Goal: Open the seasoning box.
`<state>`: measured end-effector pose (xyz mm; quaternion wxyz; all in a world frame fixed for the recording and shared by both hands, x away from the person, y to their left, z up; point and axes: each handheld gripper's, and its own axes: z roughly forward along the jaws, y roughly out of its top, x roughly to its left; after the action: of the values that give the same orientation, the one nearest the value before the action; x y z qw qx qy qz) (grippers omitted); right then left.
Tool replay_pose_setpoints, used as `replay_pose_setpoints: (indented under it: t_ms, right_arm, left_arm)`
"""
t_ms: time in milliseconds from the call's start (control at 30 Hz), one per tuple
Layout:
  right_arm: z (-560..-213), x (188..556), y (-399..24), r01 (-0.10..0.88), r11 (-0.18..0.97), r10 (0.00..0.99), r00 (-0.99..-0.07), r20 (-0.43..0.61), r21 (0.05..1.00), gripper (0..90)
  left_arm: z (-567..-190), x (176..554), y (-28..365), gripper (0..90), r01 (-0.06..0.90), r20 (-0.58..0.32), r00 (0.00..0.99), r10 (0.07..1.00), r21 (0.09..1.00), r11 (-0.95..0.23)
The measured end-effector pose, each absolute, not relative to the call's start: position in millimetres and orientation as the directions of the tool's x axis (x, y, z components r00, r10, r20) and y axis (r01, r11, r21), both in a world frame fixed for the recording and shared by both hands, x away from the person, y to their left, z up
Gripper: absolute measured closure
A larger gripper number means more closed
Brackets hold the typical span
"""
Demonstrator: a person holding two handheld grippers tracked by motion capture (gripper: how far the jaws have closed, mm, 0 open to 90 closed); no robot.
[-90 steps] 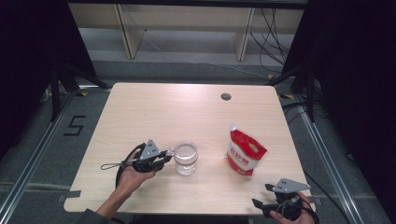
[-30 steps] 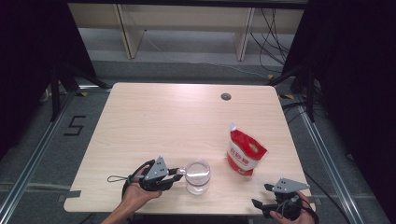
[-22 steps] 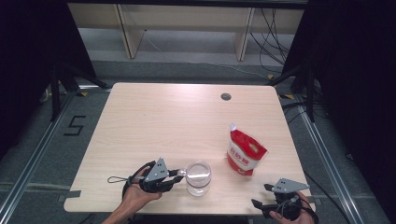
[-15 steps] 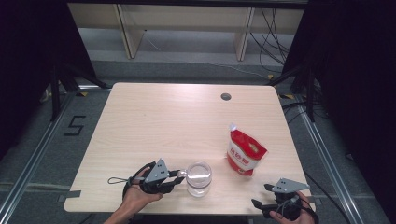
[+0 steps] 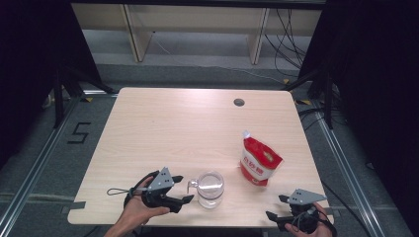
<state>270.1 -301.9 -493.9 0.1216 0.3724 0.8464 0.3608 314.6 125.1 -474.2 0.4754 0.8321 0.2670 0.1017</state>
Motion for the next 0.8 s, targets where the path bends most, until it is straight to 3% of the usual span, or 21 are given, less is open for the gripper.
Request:
replay_pose_setpoints:
  t_ms: [200, 333, 600, 667, 700, 800]
  right_arm:
    - [-493.5, 270.9, -301.5, 0.526, 0.465, 0.705, -0.706, 0.061, 0.712, 25.5]
    - [-493.3, 270.6, -299.0, 0.518, 0.467, 0.703, -0.709, 0.054, 0.717, 23.0]
    - [-492.8, 270.1, -295.4, 0.511, 0.472, 0.696, -0.716, 0.052, 0.719, 23.6]
    - [-492.3, 266.7, -293.3, 0.55, 0.447, 0.711, -0.697, 0.093, 0.705, 23.6]
    - [-492.8, 269.5, -295.0, 0.51, 0.47, 0.693, -0.718, 0.057, 0.721, 23.7]
    - [-493.4, 269.6, -294.6, 0.515, 0.475, 0.693, -0.719, 0.057, 0.714, 24.8]
  left_arm:
    - [-462.3, 311.7, 131.4, 26.7, 0.33, -0.071, 0.834, 0.548, 0.86, -0.39]
    - [-456.1, 307.3, 132.8, 34.5, 0.334, -0.077, 0.83, 0.553, 0.862, -0.381]
    - [-449.3, 306.8, 133.8, 62.8, 0.315, -0.1, 0.835, 0.541, 0.893, -0.321]
    - [-445.8, 306.2, 132.1, 70.6, 0.288, -0.067, 0.834, 0.548, 0.9, -0.327]
    - [-444.4, 306.2, 131.3, 73.7, 0.275, -0.052, 0.836, 0.546, 0.901, -0.335]
    - [-440.4, 305.3, 124.5, 81.2, 0.246, -0.024, 0.848, 0.529, 0.902, -0.354]
